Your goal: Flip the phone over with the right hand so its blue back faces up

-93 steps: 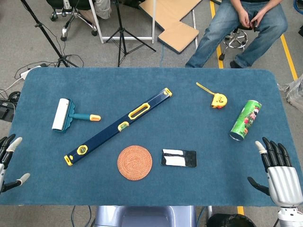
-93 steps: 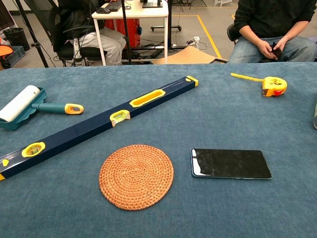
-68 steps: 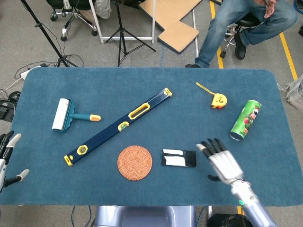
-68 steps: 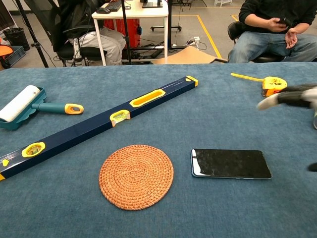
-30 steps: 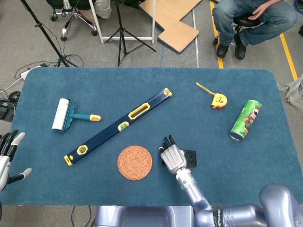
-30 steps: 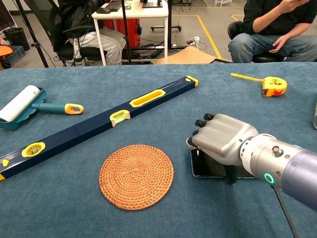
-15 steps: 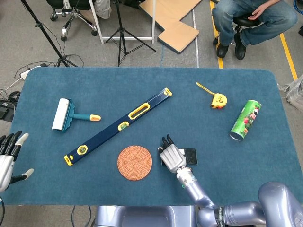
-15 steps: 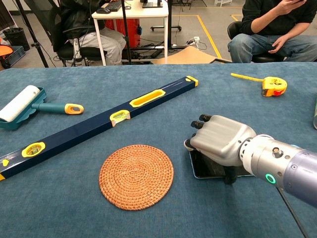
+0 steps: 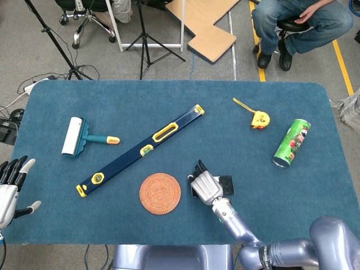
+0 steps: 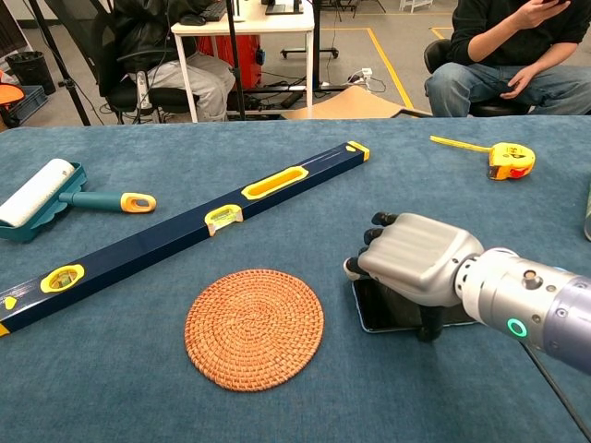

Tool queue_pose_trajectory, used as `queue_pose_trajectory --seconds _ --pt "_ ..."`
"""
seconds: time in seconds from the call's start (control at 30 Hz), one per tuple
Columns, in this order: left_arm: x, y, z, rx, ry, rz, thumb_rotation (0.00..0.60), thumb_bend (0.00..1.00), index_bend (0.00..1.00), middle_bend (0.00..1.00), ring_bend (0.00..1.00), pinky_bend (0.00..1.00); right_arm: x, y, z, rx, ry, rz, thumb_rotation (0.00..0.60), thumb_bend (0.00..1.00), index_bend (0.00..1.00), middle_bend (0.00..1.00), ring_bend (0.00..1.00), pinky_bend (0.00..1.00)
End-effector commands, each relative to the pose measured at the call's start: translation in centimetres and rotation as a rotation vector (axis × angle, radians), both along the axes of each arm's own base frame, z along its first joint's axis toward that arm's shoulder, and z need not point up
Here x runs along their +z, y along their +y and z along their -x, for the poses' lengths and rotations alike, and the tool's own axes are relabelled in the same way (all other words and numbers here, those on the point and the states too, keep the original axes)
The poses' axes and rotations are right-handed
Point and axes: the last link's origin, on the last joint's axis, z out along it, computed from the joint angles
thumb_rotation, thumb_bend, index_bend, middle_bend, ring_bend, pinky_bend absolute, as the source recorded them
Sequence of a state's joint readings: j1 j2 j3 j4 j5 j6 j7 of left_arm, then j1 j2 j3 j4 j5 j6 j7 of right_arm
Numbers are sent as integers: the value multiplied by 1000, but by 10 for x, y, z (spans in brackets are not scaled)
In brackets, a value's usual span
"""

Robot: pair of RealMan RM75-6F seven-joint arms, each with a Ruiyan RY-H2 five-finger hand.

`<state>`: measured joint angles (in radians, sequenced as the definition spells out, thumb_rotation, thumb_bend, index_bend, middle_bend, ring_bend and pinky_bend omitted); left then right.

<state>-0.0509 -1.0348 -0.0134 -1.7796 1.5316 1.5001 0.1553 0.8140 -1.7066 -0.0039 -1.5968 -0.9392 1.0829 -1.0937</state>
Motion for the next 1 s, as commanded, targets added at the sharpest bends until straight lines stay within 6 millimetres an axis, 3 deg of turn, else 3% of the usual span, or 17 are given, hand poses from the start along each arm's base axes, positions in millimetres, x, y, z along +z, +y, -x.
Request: queue_pose_trajectory --seconds 0.03,0.47,0.7,1.0 --pt "0 0 0 -1 -1 0 600 0 0 0 0 0 10 -6 -3 -10 -79 24 600 142 464 486 143 21" --pt "1 -1 0 0 -4 2 600 0 0 0 0 0 51 -35 -9 -85 -438 103 600 147 472 489 170 0" --pt "-2 0 0 4 5 8 600 0 0 0 0 0 71 -51 -12 -209 -776 107 600 157 473 490 170 0" --pt "-3 0 1 10 3 11 600 0 0 0 0 0 83 -66 -5 -374 -1150 19 600 166 477 493 162 14"
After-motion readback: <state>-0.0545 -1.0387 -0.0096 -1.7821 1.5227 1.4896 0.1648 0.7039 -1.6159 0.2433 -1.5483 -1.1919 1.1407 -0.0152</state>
